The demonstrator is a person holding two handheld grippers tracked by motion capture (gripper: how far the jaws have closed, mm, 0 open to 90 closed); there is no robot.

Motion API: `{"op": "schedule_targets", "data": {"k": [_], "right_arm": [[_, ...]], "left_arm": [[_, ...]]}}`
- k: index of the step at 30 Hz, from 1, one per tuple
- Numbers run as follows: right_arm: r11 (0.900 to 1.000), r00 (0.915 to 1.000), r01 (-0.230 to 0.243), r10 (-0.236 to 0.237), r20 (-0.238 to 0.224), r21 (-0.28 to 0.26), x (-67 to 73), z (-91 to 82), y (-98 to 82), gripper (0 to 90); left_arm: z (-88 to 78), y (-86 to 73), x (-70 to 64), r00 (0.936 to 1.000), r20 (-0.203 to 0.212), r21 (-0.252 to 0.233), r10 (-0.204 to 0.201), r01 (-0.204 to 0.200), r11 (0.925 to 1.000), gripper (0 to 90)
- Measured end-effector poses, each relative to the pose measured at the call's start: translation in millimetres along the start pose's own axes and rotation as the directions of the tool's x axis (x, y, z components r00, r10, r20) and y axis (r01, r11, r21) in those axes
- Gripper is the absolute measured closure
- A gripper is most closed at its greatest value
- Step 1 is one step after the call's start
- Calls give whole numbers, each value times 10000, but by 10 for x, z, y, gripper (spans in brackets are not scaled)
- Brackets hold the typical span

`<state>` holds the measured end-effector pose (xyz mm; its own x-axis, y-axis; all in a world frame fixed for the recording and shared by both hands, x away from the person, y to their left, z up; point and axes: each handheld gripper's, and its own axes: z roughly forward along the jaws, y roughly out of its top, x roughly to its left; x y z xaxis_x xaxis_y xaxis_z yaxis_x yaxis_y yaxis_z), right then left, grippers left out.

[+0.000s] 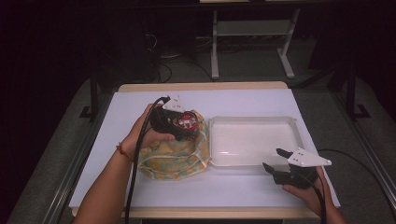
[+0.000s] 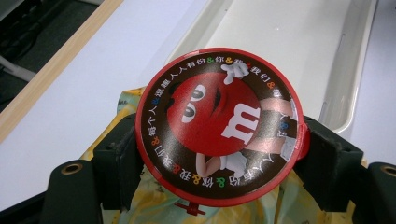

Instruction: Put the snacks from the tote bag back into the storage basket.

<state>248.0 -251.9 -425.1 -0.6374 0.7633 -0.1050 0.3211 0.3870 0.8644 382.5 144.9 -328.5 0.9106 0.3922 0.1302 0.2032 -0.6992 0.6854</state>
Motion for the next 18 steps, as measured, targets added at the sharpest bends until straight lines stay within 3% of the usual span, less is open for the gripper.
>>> {"op": "schedule_targets", "data": {"k": [18], "right_arm": [[10000,10000,19,-19,15,-4,2,-8,3,289]], "left_arm": [[134,208,-109,9988,300,3,384,-384,9993,242]]}}
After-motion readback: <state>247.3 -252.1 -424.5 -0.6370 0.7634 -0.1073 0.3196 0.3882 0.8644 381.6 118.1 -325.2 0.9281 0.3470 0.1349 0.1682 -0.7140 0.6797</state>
